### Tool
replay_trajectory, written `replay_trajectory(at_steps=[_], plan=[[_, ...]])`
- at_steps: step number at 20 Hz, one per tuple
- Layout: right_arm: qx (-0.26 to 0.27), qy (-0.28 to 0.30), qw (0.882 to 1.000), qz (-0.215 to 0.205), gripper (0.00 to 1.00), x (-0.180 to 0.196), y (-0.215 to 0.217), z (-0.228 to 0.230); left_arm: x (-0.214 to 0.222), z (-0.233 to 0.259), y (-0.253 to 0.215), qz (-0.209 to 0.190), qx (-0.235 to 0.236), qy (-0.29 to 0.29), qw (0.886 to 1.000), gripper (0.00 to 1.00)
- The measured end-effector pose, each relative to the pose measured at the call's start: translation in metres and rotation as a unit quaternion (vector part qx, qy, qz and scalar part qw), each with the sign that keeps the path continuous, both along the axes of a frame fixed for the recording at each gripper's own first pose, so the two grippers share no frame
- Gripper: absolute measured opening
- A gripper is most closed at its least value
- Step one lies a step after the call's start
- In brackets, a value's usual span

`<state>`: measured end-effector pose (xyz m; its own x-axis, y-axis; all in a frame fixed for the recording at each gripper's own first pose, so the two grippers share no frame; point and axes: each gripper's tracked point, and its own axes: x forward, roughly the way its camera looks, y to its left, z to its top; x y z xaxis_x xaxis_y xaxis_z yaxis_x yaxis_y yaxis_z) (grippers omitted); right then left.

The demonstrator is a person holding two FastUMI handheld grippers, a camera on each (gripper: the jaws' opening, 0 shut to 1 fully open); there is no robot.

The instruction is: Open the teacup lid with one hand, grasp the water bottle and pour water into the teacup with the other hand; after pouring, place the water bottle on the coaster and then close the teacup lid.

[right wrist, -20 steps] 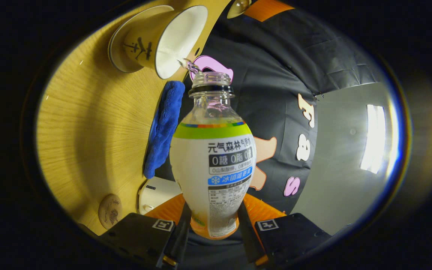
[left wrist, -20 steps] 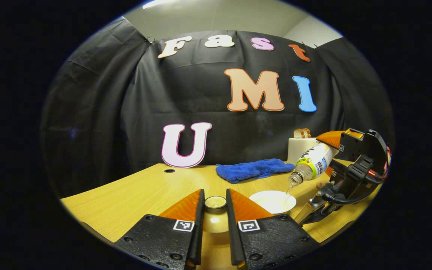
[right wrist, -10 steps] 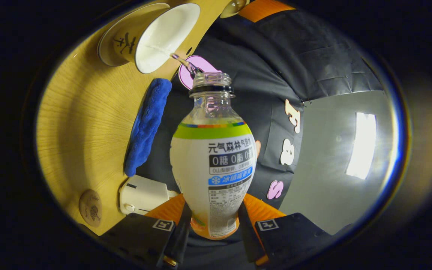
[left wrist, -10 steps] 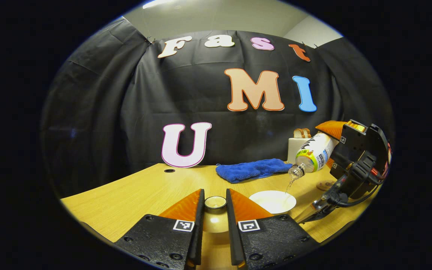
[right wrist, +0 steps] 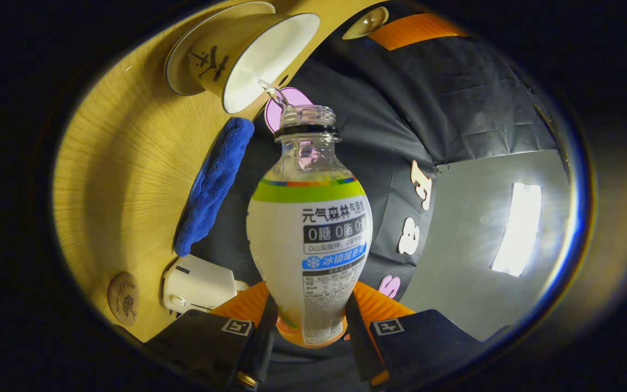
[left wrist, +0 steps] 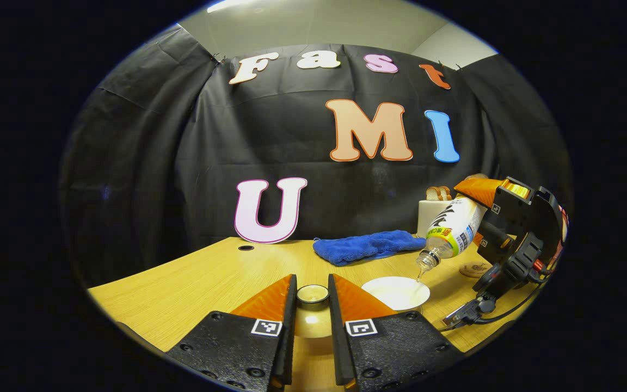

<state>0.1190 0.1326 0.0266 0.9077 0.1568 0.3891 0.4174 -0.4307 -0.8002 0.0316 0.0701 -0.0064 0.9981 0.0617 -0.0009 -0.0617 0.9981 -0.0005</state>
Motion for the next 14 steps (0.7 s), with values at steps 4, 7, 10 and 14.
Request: replay_trajectory(at_steps=[4, 7, 10, 14], plan=[[-0.008, -0.007, 1.000, 0.007, 0.65, -0.001, 0.003, 0.001, 0.000, 0.000, 0.001, 0.000, 0.000, 0.000, 1.000, 0.28], [-0.024, -0.011, 1.000, 0.015, 0.66, -0.001, 0.005, 0.002, 0.000, -0.001, 0.001, 0.000, 0.000, 0.000, 1.000, 0.28], [-0.024, -0.013, 0.999, 0.017, 0.66, -0.001, 0.005, 0.002, 0.000, 0.000, 0.000, 0.000, 0.000, 0.000, 1.000, 0.28], [0.023, 0.029, 0.999, 0.005, 0.65, -0.003, 0.001, -0.012, 0.001, -0.001, 0.001, 0.000, 0.000, 0.000, 1.000, 0.28]])
